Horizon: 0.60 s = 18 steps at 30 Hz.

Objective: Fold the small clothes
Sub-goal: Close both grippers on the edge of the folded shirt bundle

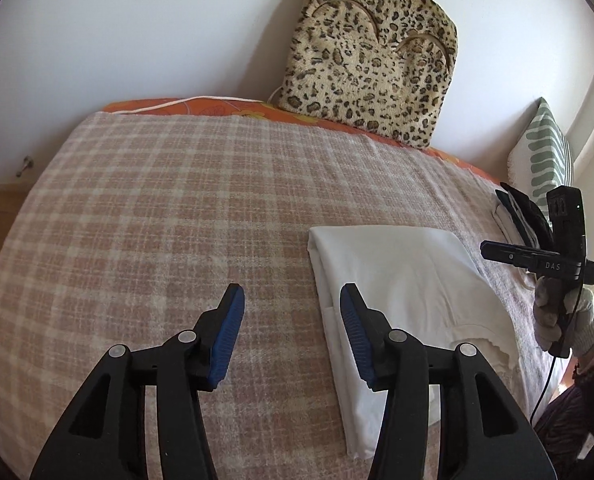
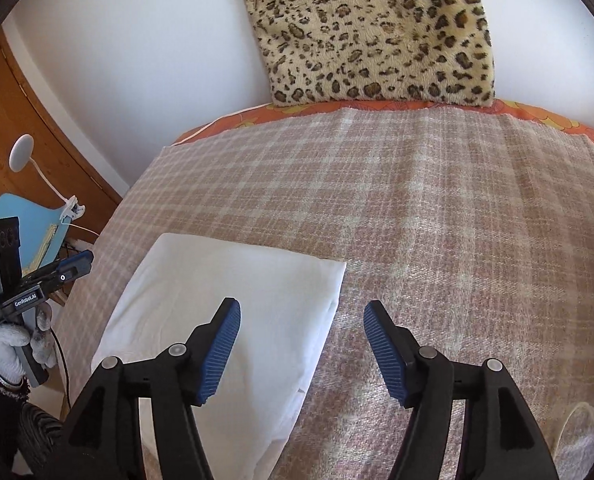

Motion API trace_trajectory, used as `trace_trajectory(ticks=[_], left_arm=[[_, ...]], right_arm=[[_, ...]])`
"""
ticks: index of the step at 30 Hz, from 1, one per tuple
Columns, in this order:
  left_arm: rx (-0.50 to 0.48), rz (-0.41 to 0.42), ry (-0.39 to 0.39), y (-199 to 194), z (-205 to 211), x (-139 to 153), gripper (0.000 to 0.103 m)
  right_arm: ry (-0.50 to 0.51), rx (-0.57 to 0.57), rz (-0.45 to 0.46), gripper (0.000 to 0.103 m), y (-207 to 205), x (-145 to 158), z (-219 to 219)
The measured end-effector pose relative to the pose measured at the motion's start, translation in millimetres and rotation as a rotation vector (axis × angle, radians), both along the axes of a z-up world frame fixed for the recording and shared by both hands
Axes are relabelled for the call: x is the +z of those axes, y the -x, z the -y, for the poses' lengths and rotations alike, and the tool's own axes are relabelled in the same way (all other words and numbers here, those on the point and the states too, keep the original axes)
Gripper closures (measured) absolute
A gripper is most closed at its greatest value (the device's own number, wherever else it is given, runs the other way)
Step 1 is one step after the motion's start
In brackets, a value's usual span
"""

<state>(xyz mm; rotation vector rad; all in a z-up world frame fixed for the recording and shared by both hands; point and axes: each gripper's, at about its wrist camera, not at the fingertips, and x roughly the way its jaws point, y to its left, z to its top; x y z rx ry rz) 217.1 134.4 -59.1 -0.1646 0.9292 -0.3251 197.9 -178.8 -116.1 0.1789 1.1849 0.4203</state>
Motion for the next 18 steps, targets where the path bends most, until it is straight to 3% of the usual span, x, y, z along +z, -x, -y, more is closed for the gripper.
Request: trace_trajectory(ticks=[6,13,18], left_arm=[[0.049,-0.113,0.175,34,2,-13,0.053],[0.133,-0.236,0.406,62,8,-29,0.053],[0.193,-0.301,0.474,67,3,-43,0.053]], right_arm=[[-0.090,-0.036,-0.038,0.026,8,-1,16],[-0.172,-0.054,-0.096,0.025,11,-9,21],[-0.206,-0.059,-0.130,0.025,7,-18,20]])
